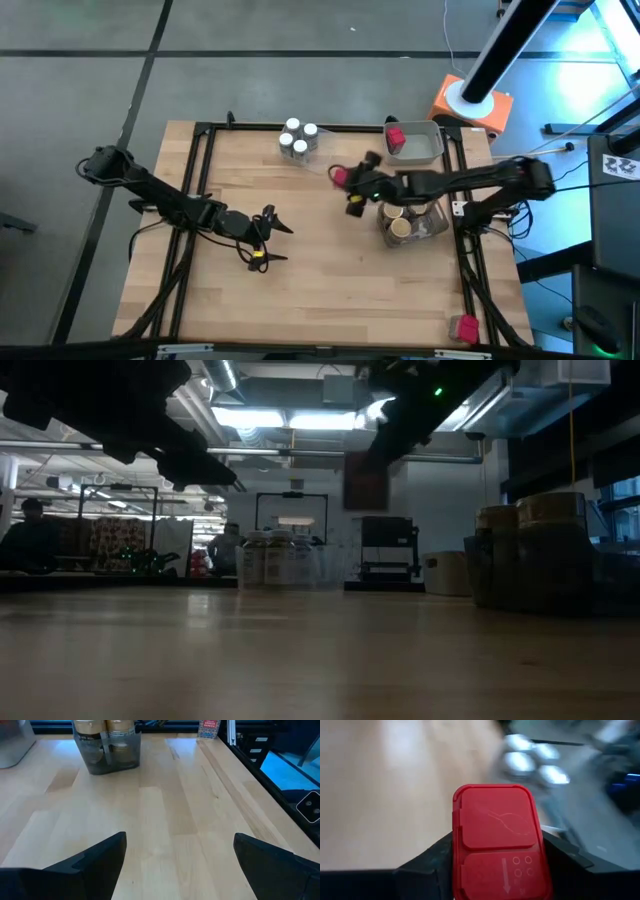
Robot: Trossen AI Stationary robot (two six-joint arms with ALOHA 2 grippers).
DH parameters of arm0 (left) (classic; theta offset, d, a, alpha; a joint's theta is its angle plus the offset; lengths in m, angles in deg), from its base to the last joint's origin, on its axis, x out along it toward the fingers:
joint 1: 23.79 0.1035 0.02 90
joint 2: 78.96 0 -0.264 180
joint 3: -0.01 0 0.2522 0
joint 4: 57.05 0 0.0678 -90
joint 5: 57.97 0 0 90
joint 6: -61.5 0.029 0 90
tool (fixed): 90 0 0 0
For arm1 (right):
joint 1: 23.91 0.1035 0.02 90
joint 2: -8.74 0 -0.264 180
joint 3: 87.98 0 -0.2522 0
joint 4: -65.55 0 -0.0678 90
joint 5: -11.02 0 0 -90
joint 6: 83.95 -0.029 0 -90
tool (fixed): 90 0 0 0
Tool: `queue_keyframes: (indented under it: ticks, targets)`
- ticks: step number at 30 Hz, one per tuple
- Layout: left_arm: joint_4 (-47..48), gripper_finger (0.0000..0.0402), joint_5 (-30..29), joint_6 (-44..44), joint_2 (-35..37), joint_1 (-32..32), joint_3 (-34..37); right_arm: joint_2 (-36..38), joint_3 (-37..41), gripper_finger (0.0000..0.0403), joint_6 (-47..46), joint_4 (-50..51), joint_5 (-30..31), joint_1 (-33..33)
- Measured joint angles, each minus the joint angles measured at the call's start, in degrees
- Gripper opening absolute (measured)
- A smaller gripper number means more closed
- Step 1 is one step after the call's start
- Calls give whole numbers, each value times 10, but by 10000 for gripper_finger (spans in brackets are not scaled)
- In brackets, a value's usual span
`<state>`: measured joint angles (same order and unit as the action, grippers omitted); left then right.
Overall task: Sort spices by type
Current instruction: Put the left red seasoning can into the gray bin
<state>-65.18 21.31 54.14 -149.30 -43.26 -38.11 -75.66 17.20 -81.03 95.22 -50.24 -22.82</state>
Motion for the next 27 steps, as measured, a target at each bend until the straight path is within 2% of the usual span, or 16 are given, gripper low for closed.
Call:
queue_keyframes:
  ticks: [5,11,19,27]
  targets:
    - [4,351,0,0,0,0,0,81,0,217,-4,73,103,-10]
    - [0,351,0,0,0,0,0,159,0,217,-26,142,173,-59]
    - [-1,351,0,0,0,0,0,182,0,217,-59,208,171,-194]
    - [-1,351,0,1,0,0,0,178,50,217,-82,178,164,-332]
